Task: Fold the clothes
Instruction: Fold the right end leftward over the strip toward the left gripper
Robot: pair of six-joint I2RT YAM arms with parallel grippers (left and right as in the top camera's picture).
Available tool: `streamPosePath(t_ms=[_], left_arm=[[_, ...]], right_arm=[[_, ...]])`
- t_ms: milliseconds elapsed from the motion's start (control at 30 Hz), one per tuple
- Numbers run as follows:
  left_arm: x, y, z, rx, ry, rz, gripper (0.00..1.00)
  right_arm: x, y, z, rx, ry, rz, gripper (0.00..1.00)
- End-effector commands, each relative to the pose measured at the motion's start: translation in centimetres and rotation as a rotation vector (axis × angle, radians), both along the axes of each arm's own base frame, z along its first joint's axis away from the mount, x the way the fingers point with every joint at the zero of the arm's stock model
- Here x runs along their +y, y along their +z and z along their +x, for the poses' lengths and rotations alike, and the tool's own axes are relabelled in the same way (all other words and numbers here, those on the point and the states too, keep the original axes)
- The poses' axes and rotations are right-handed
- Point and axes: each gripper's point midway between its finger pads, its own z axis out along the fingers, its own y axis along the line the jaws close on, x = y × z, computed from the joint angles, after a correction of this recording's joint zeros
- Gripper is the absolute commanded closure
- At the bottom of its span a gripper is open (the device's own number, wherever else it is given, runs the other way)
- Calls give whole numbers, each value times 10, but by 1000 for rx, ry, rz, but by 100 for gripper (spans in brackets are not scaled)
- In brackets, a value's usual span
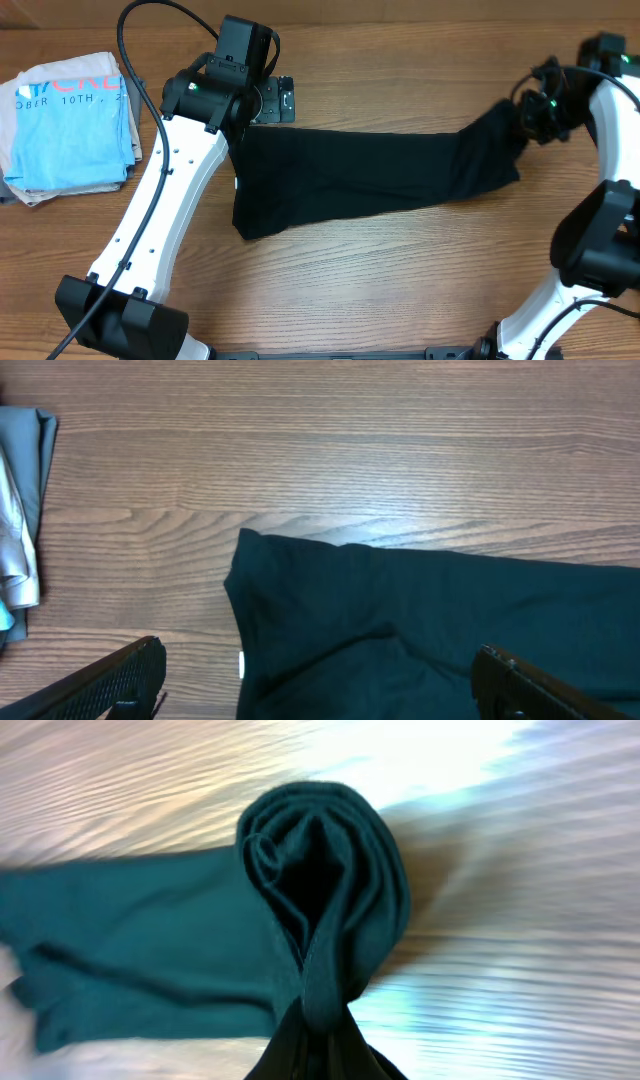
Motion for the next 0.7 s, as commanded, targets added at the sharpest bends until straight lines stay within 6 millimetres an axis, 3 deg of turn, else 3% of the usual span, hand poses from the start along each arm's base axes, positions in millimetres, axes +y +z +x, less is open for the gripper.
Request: streamPosePath(t_ms=[0,400,533,667], left_arm=[[4,-3,2,2,12,16,0],[4,-3,2,2,12,16,0],[4,-3,2,2,12,15,0],[4,-3,2,2,12,16,0]], right_arm=[[51,31,10,-54,72,114,96],[170,12,-25,77,284,145,96],[187,-10,-33,122,272,66,96],[213,-29,-29,119,215,98,96]])
